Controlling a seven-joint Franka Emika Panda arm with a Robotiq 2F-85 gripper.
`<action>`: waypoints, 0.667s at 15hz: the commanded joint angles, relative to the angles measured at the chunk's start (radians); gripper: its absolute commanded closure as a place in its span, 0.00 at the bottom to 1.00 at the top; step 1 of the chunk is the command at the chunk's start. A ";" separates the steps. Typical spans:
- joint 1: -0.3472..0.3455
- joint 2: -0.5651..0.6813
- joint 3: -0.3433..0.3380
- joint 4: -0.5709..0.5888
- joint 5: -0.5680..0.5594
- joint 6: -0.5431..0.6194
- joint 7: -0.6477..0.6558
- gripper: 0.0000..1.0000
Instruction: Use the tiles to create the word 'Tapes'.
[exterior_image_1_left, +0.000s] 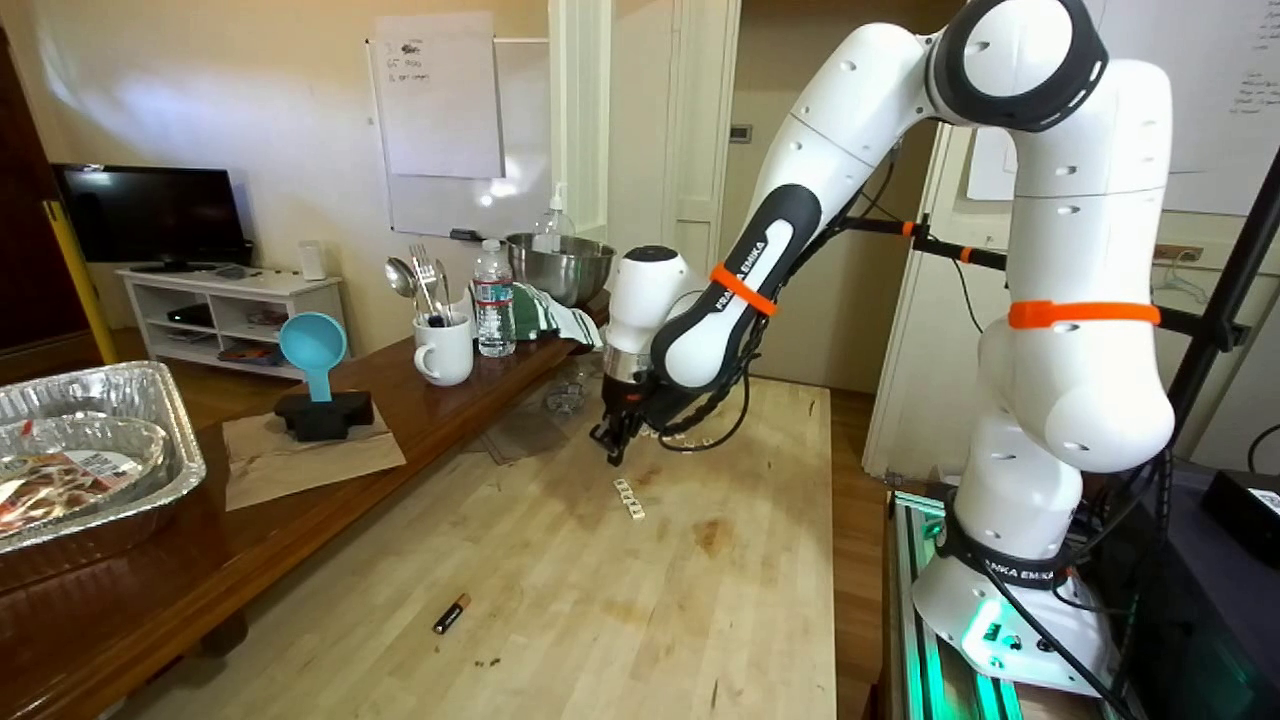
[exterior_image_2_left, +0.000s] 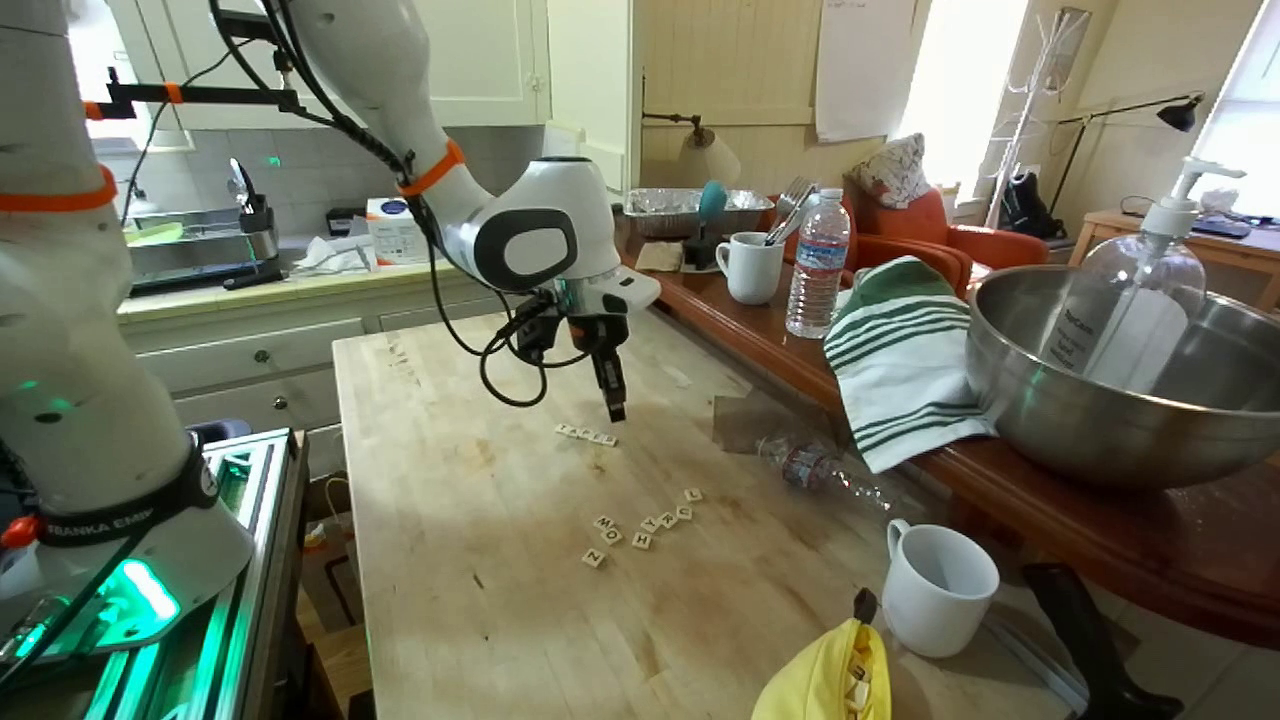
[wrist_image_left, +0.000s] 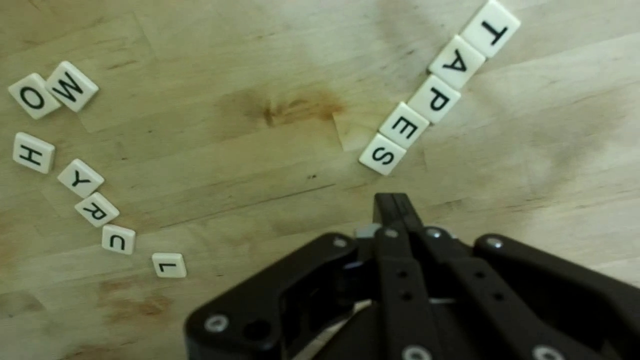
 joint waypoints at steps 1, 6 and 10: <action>-0.036 -0.063 0.042 -0.047 0.028 -0.013 -0.141 1.00; -0.075 -0.116 0.115 -0.079 0.153 -0.078 -0.473 0.60; -0.078 -0.156 0.121 -0.098 0.137 -0.133 -0.639 0.31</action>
